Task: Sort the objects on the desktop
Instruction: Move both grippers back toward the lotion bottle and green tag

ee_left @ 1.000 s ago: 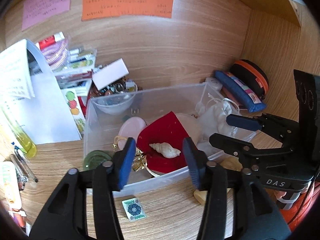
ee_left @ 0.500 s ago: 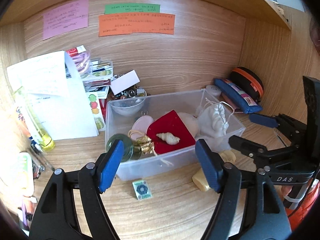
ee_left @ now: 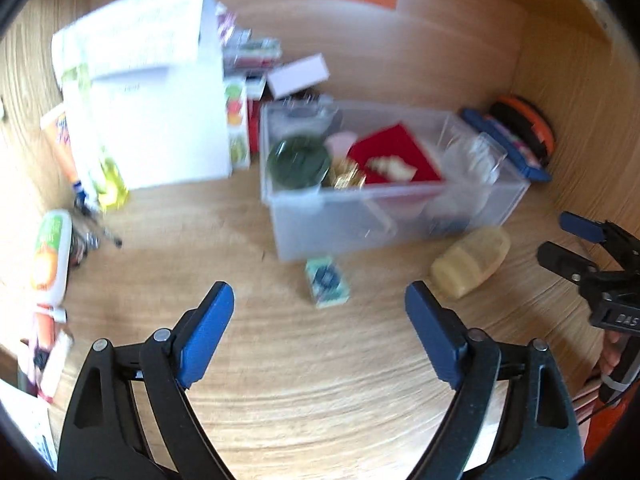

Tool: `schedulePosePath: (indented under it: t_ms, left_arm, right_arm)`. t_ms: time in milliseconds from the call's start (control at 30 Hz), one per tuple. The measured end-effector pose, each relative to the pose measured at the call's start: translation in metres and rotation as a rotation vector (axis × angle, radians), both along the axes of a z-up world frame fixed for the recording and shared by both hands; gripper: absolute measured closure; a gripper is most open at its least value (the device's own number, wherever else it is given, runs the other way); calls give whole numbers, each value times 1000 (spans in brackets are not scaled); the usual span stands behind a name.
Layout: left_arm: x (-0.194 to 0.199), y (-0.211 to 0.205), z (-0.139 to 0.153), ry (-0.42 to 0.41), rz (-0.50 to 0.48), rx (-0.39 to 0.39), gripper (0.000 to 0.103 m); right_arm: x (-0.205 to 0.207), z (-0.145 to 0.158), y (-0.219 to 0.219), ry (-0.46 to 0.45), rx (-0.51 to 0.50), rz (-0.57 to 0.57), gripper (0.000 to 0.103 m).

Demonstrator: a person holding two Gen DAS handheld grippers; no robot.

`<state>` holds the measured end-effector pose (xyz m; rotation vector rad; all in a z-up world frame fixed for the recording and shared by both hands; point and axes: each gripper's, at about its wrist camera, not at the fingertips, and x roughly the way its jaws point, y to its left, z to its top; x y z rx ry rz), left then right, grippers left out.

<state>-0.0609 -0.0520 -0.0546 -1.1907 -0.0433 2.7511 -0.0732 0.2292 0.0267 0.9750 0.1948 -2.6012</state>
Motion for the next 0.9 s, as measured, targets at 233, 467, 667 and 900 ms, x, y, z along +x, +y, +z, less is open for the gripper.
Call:
schedulePosePath:
  t_ms: [233, 467, 667, 900]
  left_arm:
    - [-9, 7, -22, -40, -1, -40, 15]
    - [-20, 22, -19, -24, -46, -105, 28]
    - [-36, 33, -21, -38, -82, -132, 29]
    - [-48, 32, -31, -75, -92, -116, 40]
  right_arm:
    - [2, -35, -5, -104, 29, 4, 16]
    - [-1, -49, -16, -167, 10, -2, 16]
    - [-14, -54, -25, -186, 42, -27, 16]
    - [-22, -52, -24, -198, 3, -43, 16]
